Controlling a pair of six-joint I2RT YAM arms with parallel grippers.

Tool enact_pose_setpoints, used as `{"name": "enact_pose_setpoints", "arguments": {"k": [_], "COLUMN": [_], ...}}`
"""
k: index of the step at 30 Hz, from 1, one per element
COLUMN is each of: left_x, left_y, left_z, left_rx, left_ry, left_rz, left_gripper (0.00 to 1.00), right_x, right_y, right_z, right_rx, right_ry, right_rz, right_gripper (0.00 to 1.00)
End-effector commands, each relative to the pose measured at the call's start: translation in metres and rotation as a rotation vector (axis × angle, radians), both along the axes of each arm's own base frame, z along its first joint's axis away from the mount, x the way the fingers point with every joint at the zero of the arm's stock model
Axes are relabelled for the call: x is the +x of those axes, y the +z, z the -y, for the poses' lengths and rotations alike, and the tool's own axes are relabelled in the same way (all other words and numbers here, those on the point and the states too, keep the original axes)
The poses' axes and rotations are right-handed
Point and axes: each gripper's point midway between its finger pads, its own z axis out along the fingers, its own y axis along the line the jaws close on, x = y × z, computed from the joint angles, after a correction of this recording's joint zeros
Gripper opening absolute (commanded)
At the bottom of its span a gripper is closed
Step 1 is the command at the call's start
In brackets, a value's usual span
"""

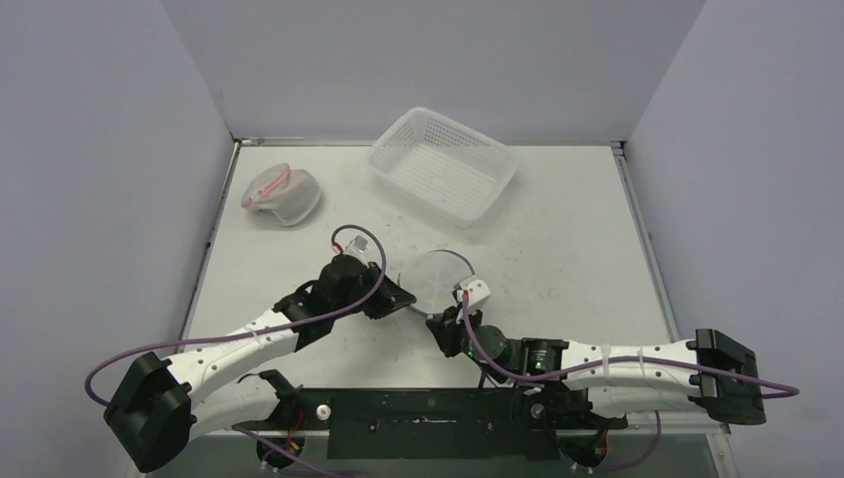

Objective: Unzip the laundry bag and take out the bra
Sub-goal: Unzip the laundry bag at the center of the board.

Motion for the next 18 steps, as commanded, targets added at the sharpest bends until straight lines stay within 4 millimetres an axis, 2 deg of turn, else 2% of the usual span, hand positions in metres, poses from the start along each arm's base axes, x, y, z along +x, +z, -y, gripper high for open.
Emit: {"name": "enact_pose_setpoints", "arguments": {"k": [1,9,18], "left_x": [0.015,0.015,0.017], "left_y": [0.025,0.024,0.031], "left_z": [0.005,0.005,0.015], "left_rx": [-0.011,0.021,0.054], "left_ry": [0.009,-0.013,-0.097], "left_rz": [0.093,0.103,0.138], "left_gripper": [0.0,0.0,0.0], "right_x": [0.006,0.011,0.016], "right_y": [0.013,0.008,0.011], "right_z": [0.012,0.04,0.061], "right_rx": [0.035,0.001,-0.027], "right_ry": [-0.064,-0.146,-0.211], "right_rz": [0.013,0.01,0.025], "right_gripper": [0.05,0.05,0.05]}}
